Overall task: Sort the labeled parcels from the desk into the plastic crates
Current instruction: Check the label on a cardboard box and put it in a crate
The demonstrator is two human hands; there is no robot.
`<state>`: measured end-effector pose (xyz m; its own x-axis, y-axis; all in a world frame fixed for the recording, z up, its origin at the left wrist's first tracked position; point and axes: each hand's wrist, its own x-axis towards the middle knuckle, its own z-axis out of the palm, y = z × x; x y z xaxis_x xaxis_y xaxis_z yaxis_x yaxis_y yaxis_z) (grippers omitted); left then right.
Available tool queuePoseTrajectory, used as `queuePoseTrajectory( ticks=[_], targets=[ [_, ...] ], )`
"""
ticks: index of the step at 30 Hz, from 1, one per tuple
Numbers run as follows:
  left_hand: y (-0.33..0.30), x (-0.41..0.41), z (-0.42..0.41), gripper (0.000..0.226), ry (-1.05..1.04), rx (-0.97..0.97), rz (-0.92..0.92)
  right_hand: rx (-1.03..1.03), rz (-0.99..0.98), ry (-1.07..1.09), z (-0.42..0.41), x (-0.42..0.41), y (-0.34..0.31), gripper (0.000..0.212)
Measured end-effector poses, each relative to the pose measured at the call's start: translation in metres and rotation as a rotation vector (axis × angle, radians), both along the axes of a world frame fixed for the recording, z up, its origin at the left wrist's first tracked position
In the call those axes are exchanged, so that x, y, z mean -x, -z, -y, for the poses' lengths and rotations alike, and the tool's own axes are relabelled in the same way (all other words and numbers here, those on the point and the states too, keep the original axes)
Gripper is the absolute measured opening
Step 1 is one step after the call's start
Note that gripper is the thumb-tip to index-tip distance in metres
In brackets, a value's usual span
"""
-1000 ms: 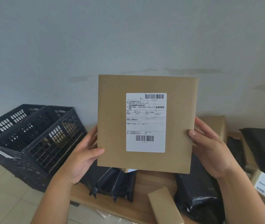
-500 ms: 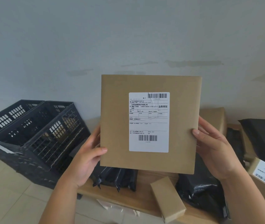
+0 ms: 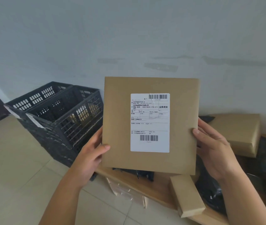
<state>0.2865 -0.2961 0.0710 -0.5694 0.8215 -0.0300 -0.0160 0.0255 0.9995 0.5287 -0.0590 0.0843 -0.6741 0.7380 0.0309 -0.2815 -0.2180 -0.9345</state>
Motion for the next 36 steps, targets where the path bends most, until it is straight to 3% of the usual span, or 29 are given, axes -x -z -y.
queuePoseTrajectory(
  ticks=[9, 15, 26, 36],
  targets=[
    [0.012, 0.032, 0.092, 0.071, -0.130, -0.013, 0.069, 0.008, 0.086, -0.097, 0.069, 0.064, -0.008, 0.052],
    [0.024, 0.047, 0.208, 0.061, -0.349, -0.003, 0.139, 0.025, 0.205, -0.216, 0.164, 0.132, -0.009, 0.039],
    [0.055, 0.058, 0.410, 0.052, -0.589, 0.048, 0.225, 0.013, 0.330, -0.402, 0.337, 0.222, 0.017, 0.046],
    [0.066, 0.079, 0.487, 0.050, -0.679, 0.018, 0.240, 0.010, 0.354, -0.476, 0.411, 0.276, 0.025, 0.044]
  ],
)
